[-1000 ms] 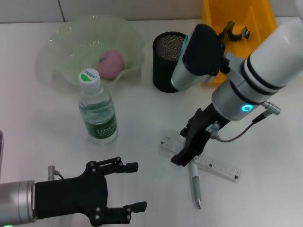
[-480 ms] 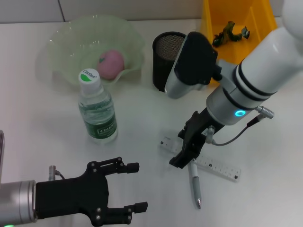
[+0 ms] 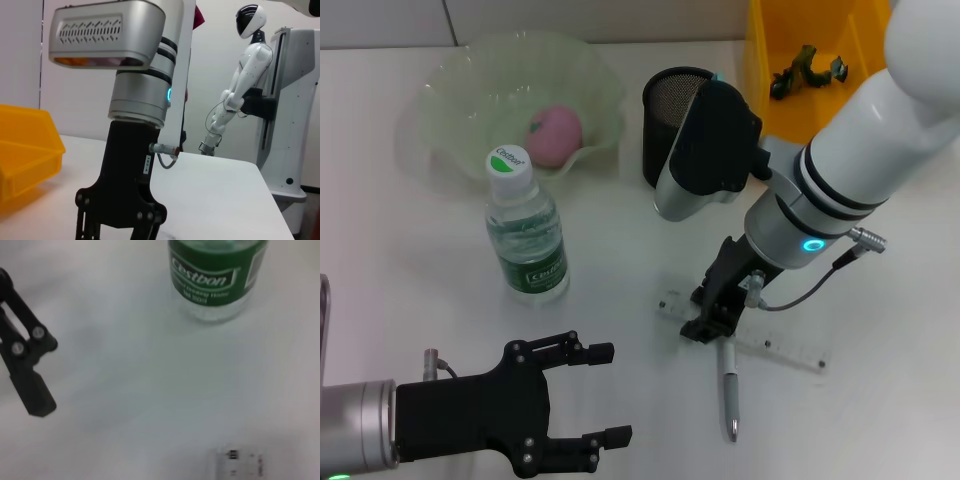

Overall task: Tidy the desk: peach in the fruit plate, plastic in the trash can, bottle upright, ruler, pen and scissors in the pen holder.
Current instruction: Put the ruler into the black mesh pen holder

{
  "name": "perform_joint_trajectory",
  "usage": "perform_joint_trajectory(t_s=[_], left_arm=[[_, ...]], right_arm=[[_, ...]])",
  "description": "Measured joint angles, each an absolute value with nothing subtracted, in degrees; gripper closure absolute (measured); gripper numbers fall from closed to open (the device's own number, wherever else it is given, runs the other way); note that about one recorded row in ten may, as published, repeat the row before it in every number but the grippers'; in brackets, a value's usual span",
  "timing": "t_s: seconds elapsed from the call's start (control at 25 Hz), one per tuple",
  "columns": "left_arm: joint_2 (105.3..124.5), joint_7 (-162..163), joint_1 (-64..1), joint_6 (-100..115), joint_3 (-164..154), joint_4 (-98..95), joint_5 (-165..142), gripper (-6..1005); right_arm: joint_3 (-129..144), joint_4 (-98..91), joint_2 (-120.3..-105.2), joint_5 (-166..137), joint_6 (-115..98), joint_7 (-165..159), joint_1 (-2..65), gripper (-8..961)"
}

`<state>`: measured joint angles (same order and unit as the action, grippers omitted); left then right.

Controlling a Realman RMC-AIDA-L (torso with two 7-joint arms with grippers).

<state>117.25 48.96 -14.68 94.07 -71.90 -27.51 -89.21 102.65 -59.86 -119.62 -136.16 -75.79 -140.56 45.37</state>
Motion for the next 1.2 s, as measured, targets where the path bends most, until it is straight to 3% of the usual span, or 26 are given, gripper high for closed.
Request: perform_joint_trajectory(t_s=[0.16,0.36,0.76,1.0,1.2], left_arm=[[117.25,48.9,-14.7,94.0,-71.8,-27.5,-89.2,202],[117.24,48.8,-14.7,93.9,-71.8,-27.5,-89.2,202],[117.31,48.8,-14.7,93.9,-71.8,-27.5,-89.2,202],[117.33,48.8,-14.7,93.7,-71.7,-27.5,-89.2,202],[117.39,48.9,-15.2,93.7,-71.8,-27.5,-89.2,202]], right_arm=[[102.5,-60.1,-119.62,-136.2,-75.5,-140.6,45.2,573],[100.2,-65.6,-119.54,-136.5,-75.4,-141.0,42.5,575],[79.9,-90.8,-119.87,-132.1,-65.7,-133.8,28.2,574],[80.7,-81.9,-119.77,-95.5,-53.2,-97.2,20.2,569],[81.1,-62.4,-119.48,-61.8,-60.0,-62.4,21.5,565]])
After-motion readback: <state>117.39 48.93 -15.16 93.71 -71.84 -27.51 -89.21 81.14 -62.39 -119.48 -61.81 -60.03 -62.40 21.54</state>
